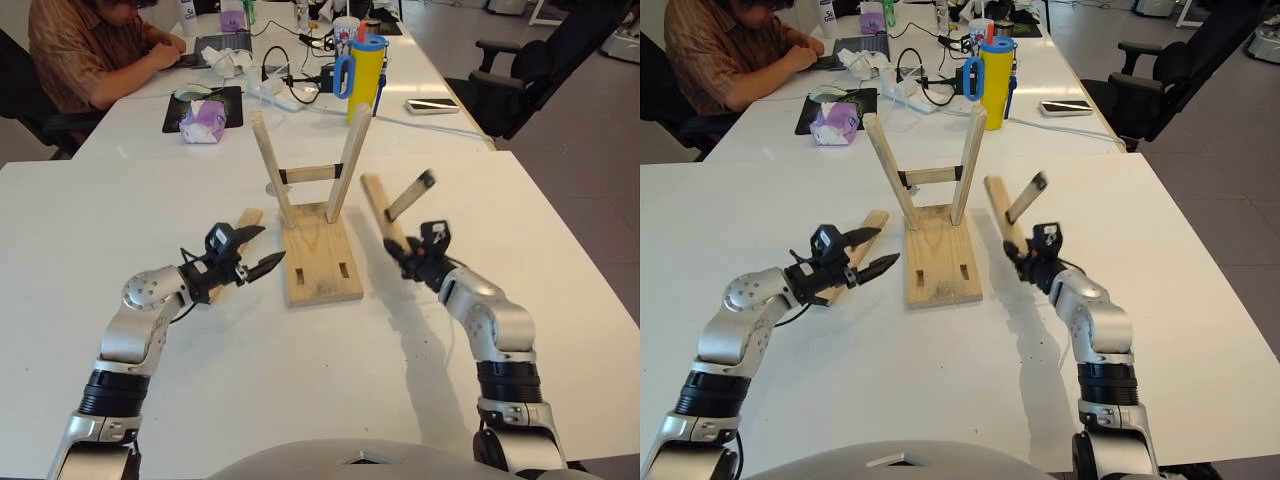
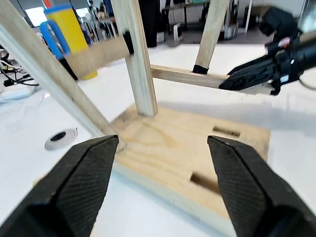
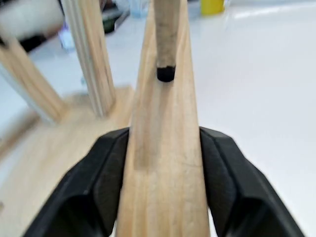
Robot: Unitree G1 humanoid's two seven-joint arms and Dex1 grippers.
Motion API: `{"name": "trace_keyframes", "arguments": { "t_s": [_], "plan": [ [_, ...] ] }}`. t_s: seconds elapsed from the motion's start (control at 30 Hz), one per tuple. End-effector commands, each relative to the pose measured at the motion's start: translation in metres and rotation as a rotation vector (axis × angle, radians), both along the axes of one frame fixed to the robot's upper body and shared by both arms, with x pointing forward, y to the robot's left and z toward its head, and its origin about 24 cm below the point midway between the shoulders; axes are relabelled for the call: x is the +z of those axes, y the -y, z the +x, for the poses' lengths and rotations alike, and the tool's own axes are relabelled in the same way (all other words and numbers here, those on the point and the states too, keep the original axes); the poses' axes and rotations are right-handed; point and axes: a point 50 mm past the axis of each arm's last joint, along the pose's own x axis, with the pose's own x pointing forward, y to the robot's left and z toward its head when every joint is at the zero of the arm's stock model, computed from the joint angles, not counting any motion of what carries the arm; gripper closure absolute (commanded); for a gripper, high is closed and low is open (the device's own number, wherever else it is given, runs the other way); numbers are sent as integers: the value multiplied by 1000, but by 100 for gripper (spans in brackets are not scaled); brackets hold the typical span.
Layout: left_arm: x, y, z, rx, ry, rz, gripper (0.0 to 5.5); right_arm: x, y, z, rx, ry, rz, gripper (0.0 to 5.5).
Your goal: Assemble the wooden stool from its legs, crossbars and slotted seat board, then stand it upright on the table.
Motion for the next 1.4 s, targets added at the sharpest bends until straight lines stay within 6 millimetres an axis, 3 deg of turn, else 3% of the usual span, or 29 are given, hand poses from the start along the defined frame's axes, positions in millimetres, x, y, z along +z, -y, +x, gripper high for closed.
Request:
{"name": "trace_keyframes", "arguments": {
  "t_s": [0.03, 0.17, 0.37, 0.53, 0.7, 1.23, 1.4],
  "plan": [
    [26, 1, 7, -6, -38, -185, 216, 58, -8, 5, 101, 258, 297, 346],
    [45, 5, 6, -130, -155, -422, 193, 77, -31, -7, 446, 258, 462, 346],
    [67, 13, 1, -306, -257, -579, 104, 71, -53, -26, 859, 113, 474, 346],
    [86, 16, 4, -399, -271, -630, 76, 76, -50, -33, 1027, 51, 489, 346],
    [91, 18, 4, -431, -280, -645, 76, 80, -45, -36, 1127, 5, 471, 346],
    [85, 21, -3, -495, -335, -622, 317, 80, -42, -37, 1174, -28, 440, 346],
    [82, 16, -4, -478, -343, -602, 340, 83, -40, -34, 1157, -18, 456, 346]
  ]
}}
